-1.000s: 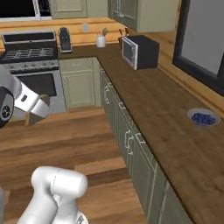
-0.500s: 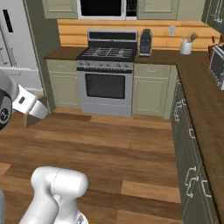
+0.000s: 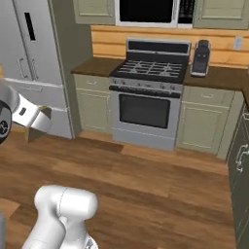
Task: Start the toaster. Once the lever pops up, take the bread to the plate on the dining counter.
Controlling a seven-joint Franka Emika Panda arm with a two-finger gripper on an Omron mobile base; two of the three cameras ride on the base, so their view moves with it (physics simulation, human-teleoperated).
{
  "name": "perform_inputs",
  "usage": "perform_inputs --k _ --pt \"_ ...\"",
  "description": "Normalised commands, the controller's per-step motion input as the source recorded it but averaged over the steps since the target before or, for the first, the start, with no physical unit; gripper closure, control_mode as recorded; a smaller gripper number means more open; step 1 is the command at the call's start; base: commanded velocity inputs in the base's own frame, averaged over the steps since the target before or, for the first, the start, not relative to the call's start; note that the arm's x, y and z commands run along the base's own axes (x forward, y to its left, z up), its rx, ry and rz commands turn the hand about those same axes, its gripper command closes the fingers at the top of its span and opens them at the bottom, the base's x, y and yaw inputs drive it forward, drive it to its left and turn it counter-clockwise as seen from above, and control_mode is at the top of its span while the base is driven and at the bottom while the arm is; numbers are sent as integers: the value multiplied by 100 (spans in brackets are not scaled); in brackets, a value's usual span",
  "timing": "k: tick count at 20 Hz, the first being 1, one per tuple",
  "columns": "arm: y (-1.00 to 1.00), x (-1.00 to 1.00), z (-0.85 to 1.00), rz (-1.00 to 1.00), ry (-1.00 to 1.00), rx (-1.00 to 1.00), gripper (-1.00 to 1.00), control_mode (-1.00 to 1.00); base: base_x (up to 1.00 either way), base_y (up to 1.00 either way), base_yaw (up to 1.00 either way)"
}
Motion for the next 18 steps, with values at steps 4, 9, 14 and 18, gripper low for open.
perform_inputs --k 4,9,14,18 --pt "0 0 0 0 0 0 100 100 100 44 45" --pt "0 0 0 0 0 0 100 100 100 32 54" --pt "0 0 0 0 0 0 100 100 100 21 58" --pt "0 0 0 0 0 0 100 100 100 5 64"
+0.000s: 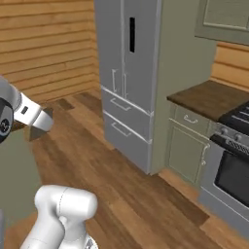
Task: Start the toaster. Once the lever pops up, take the bread to the plate on the dining counter.
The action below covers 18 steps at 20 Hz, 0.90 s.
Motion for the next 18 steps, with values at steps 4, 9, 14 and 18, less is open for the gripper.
perform_inputs --k 4,9,14,18 --pt "0 0 0 0 0 0 100 100 100 0 69" --pt "0 0 0 0 0 0 100 100 100 -15 66" --pt "0 0 0 0 0 0 100 100 98 -50 56" --pt "0 0 0 0 0 0 100 100 74 -72 43"
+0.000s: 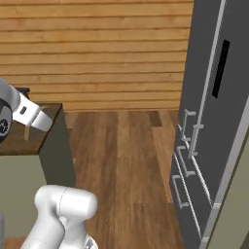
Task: Start the toaster. Once the lever pops up, take the bread to the plate on the dining counter.
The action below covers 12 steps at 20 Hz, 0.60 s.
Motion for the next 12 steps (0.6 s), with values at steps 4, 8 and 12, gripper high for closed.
perform_inputs --k 4,8,12 --pt "0 0 0 0 0 0 100 100 91 -45 33" --pt "0 0 0 0 0 0 100 100 100 -24 29" --pt "0 0 0 0 0 0 100 100 100 -21 28"
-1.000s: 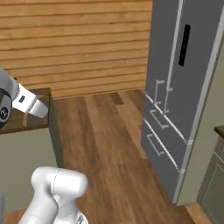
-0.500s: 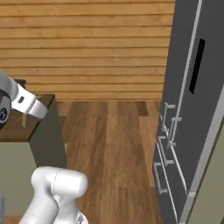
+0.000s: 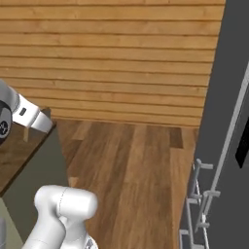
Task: Start the toaster. Once the lever pops up, take the bread to the plate on the dining counter.
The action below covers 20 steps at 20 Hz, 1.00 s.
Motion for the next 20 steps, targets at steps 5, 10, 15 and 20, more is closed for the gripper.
perform_inputs --k 5,10,15,20 --pt "0 0 0 0 0 0 100 100 100 -28 27" --pt "0 0 0 0 0 0 100 100 100 -31 28" --pt "0 0 0 0 0 0 100 100 100 -33 30" --pt "0 0 0 0 0 0 100 100 100 -36 33"
